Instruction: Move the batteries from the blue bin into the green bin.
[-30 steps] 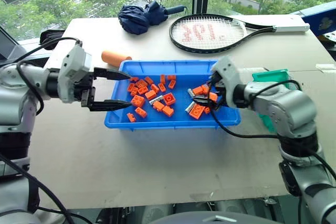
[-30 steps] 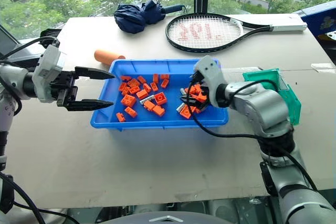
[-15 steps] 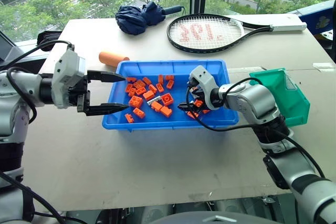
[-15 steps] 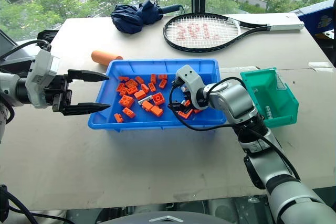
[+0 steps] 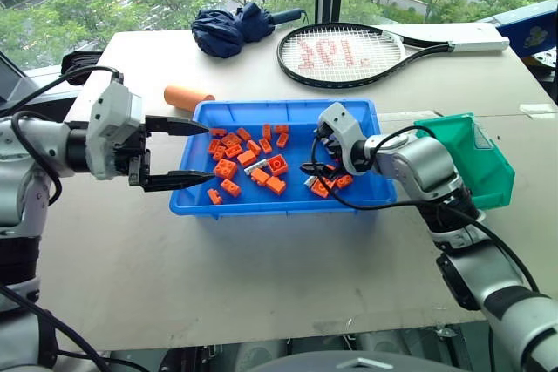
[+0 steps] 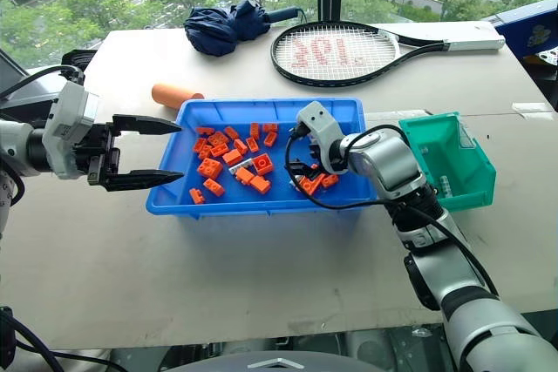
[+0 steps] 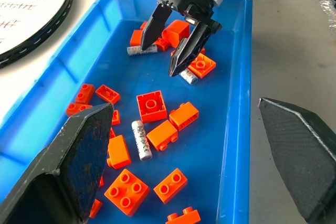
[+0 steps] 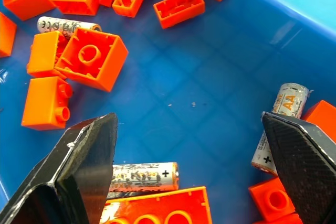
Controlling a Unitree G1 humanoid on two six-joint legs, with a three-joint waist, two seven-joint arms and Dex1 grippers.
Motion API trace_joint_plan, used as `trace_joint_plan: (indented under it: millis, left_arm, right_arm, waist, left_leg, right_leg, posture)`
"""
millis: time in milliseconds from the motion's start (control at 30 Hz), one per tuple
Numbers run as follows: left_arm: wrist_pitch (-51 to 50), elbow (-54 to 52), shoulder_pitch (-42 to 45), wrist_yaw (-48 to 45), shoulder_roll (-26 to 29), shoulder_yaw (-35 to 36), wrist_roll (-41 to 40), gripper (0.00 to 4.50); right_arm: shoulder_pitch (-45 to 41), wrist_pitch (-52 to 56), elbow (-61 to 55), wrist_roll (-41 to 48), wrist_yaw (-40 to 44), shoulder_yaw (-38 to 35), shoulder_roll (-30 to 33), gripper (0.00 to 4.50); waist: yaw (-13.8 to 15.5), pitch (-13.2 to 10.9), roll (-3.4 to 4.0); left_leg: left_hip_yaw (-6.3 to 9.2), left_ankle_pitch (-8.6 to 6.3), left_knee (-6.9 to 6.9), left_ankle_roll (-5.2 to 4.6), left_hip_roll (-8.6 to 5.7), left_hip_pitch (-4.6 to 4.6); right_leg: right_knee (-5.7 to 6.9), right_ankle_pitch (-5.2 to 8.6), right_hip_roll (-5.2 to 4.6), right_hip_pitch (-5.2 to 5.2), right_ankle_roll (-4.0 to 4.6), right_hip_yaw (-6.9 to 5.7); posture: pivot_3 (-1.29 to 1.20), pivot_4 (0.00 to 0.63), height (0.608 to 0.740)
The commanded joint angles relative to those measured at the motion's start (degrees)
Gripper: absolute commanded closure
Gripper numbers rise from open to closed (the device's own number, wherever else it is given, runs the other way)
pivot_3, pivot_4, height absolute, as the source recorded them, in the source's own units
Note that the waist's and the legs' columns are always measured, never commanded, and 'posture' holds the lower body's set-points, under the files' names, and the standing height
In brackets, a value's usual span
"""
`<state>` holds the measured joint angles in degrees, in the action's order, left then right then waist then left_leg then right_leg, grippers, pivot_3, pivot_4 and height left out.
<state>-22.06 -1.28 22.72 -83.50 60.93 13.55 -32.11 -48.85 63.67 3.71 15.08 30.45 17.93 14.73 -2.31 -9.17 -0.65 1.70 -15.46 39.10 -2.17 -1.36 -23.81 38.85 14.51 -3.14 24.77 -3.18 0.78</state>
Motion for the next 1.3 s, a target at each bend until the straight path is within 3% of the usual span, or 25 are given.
trace_joint_plan:
  millis: [33,1033,1133,1300]
  left_arm:
    - [0.89,-0.83,1.12,0.24,0.05,1.53,-1.08,0.00]
    - [1.70,0.34,2.79,-0.14,-0.55,0.26,-0.62,0.00]
    - [1.84,0.54,2.95,-0.15,-0.58,0.15,-0.59,0.00]
    - [2.18,1.00,3.17,-0.22,-0.65,-0.04,-0.32,0.00]
  right_arm:
    - [-1.93,-0.87,-0.69,-0.49,-0.07,-1.90,0.65,0.10]
    - [-0.84,-5.77,7.63,-4.33,-0.37,-1.34,-0.92,0.10]
    - [-1.13,-7.08,8.32,-5.22,0.19,-0.55,-0.82,0.92]
    - [-0.73,-7.96,7.87,-6.49,1.50,0.62,-0.67,3.38]
  waist:
    - [0.00,0.00,0.00]
    - [-0.07,0.00,0.00]
    - [-0.07,0.01,-0.01]
    - [-0.09,0.00,0.00]
  left_leg:
    - [0.00,0.00,0.00,0.00,0.00,0.00]
    - [-0.01,0.00,-0.02,0.00,0.00,0.00]
    - [-0.01,0.00,-0.02,0.00,0.00,0.01]
    - [-0.01,0.00,-0.02,0.00,0.00,0.01]
  right_leg:
    - [0.00,0.00,0.00,0.00,0.00,0.00]
    - [0.00,0.00,0.01,0.01,0.00,0.02]
    - [0.00,0.00,0.01,0.01,0.00,0.02]
    - [0.00,0.00,0.01,0.01,0.00,0.02]
  posture:
    - [0.00,0.150,0.740]
    - [0.00,0.150,0.740]
    - [0.00,0.150,0.740]
    - [0.00,0.150,0.740]
